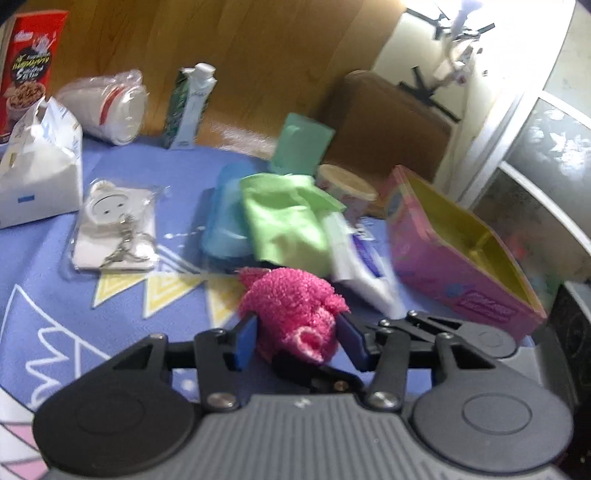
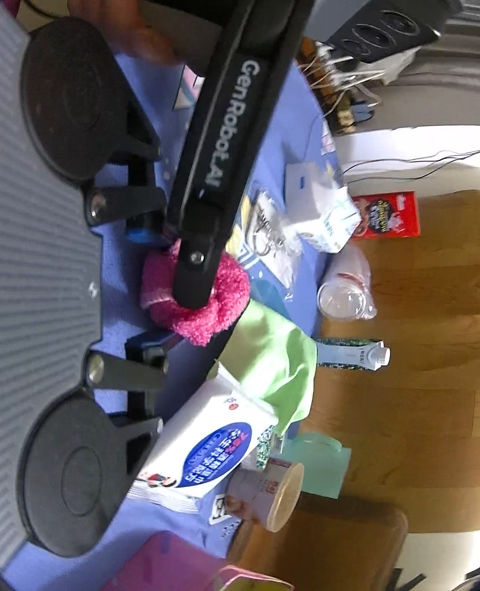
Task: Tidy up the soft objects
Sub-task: 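Reach the left gripper to the pink fuzzy sock ball and grasp it, then carry the pink sock ball into the pink tin and release it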
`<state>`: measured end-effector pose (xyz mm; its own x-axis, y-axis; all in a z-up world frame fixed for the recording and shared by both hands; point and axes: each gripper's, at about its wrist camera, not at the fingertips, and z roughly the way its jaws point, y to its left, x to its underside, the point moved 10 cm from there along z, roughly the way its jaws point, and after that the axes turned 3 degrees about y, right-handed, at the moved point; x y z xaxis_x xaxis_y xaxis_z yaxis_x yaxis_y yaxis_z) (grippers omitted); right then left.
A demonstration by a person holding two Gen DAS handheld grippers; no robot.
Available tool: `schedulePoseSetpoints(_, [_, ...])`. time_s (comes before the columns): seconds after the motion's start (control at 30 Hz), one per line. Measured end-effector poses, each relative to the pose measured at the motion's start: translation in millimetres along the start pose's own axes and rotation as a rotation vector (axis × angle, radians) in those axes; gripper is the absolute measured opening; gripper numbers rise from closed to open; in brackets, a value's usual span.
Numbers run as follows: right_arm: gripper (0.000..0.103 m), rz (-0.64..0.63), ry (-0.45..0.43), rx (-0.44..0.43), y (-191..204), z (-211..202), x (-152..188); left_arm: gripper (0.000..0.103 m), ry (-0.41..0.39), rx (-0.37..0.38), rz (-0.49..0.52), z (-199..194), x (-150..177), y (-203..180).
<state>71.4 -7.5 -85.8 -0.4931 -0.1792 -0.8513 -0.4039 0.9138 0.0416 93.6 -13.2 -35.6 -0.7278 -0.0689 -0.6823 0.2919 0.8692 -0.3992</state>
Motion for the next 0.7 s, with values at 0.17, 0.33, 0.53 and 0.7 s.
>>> schedulePoseSetpoints(0.17, [0.047, -0.006, -0.149, 0.066, -15, -51, 3, 0.046, -0.046, 0.089, 0.118, -4, -18, -55])
schedulePoseSetpoints(0.33, [0.047, 0.08, -0.29, 0.232, -76, -103, -3, 0.046, -0.077, 0.184, 0.257, 31, -45, -133])
schedulePoseSetpoints(0.53, [0.048, 0.209, -0.355, 0.453, -169, -152, 2, 0.05, -0.04, 0.28, 0.327, 92, -53, -212])
schedulePoseSetpoints(0.7, [0.063, 0.329, -0.322, 0.58, -216, -161, 23, 0.059, -0.025, 0.231, 0.291, 108, -53, -213])
